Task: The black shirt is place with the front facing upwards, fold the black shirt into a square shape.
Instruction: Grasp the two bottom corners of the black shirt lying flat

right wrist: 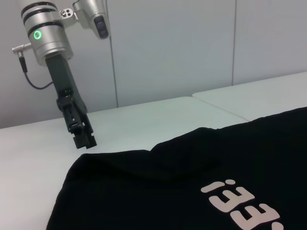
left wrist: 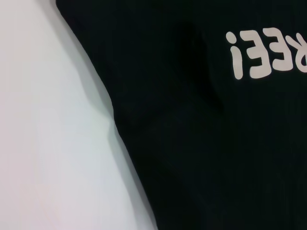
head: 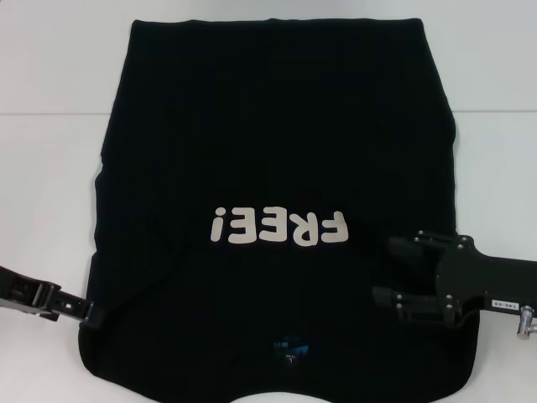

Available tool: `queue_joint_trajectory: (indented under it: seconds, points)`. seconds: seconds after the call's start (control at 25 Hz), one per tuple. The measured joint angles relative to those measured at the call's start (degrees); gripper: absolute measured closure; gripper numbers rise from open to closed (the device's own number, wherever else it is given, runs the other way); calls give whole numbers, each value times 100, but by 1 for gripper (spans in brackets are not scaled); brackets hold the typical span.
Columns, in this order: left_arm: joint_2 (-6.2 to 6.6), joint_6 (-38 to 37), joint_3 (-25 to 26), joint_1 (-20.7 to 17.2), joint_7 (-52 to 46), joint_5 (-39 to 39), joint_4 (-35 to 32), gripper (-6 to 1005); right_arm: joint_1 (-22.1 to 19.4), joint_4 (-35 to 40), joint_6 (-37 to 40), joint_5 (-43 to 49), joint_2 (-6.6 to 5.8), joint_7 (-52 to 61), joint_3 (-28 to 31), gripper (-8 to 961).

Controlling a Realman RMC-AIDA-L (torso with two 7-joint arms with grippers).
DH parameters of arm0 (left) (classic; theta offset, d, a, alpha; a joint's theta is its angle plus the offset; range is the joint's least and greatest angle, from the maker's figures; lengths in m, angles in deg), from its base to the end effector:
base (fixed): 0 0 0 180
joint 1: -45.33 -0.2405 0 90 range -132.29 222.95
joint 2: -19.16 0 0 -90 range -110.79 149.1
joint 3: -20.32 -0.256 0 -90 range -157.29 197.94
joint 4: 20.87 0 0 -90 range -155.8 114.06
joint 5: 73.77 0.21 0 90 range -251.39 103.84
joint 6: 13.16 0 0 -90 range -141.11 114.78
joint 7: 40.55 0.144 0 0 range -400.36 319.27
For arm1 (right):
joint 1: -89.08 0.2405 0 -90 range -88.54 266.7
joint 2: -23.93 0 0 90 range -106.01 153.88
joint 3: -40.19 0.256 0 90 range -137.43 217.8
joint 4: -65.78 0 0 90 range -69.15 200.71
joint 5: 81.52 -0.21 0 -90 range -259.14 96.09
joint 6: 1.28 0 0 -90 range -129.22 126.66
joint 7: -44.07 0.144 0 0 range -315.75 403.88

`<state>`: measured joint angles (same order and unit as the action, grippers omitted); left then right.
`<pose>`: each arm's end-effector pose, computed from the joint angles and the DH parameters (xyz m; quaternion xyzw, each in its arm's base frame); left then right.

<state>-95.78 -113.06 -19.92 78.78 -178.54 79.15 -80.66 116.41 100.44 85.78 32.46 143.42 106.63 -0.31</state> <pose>-0.2965 0.3297 0.0762 -0.8057 -0.5726 0.0725 0.1330 0.2813 0.3131 -0.0142 -0.9542 0.1243 0.2187 0.1620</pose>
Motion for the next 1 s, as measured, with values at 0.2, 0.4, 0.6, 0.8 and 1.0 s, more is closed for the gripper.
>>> queue_joint_trajectory:
  seconds: [0.2,0.4,0.6,0.8,1.0]
  points:
    - [-94,52,-55,35,35,3,123,137,26,-3,-52,-3,2,16,7,115]
    - [-208,116,-117,37,69,20,133,138,38,-3,-152,-7,4,36,-3,116]
    - [-245,205,-345,14,60,87,104,139,46,-3,-155,-8,4,36,-1,115]
    - [-296,374,-407,-68,70,190,-94,158,46,-2,-152,-14,4,37,13,115]
    - [-317,446,-480,-112,83,269,-157,249,37,34,-123,-32,4,40,23,115]
